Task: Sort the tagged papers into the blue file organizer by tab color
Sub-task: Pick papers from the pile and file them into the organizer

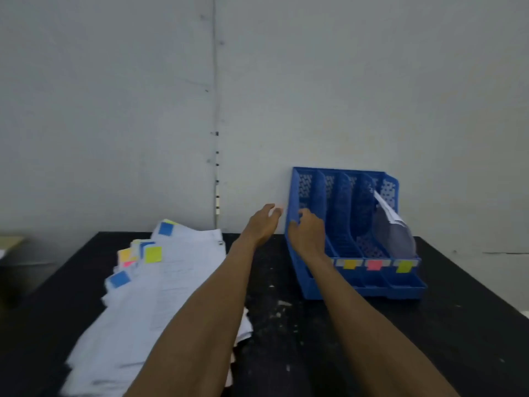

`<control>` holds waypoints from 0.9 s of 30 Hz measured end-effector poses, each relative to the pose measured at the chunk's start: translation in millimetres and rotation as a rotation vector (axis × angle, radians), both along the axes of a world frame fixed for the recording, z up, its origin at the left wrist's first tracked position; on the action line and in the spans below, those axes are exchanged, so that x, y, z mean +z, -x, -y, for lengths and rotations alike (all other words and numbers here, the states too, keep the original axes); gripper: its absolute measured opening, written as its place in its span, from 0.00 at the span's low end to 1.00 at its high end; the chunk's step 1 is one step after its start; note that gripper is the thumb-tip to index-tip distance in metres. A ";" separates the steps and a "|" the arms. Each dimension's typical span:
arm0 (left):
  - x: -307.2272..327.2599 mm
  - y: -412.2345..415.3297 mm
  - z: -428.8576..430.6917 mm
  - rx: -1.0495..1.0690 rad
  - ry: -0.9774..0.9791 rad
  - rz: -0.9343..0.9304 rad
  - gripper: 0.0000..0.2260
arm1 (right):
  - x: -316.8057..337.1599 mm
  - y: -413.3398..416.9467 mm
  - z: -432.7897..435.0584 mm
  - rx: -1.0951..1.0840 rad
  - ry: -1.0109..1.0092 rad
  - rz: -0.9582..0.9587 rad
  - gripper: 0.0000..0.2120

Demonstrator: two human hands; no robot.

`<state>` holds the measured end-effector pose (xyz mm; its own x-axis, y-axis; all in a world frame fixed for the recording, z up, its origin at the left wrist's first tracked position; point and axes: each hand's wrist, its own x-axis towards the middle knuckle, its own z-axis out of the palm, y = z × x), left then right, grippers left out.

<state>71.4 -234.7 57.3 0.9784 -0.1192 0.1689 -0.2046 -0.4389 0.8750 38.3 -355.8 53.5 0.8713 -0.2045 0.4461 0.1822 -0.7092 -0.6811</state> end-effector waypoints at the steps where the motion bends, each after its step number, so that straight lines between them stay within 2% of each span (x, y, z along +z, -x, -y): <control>1: -6.8 5.2 -22.4 0.048 -0.056 -0.003 0.25 | -6.2 3.1 -16.6 0.032 -0.024 -0.054 0.10; 7: -63.5 55.0 -175.7 0.415 -0.368 -0.090 0.22 | -60.3 29.3 -131.2 0.119 -0.033 -0.405 0.19; 10: -87.6 76.3 -218.6 0.480 -0.427 -0.174 0.24 | -84.3 36.6 -161.9 0.128 -0.040 -0.538 0.25; 14: -107.0 86.3 -245.2 0.480 -0.433 -0.220 0.23 | -92.1 46.9 -183.0 0.017 -0.001 -0.509 0.26; 19: -113.6 85.4 -251.7 0.533 -0.359 -0.174 0.22 | -84.3 45.1 -180.3 -0.045 -0.054 -0.473 0.23; 22: -112.0 84.6 -250.3 0.579 -0.340 -0.149 0.20 | -80.4 42.2 -176.8 -0.084 -0.049 -0.447 0.26; 23: -111.7 83.4 -249.1 0.586 -0.344 -0.148 0.20 | -80.0 41.2 -175.8 -0.103 -0.034 -0.431 0.25; 27: -110.3 80.1 -243.3 0.606 -0.346 -0.181 0.18 | -82.4 36.5 -172.1 -0.153 0.067 -0.391 0.06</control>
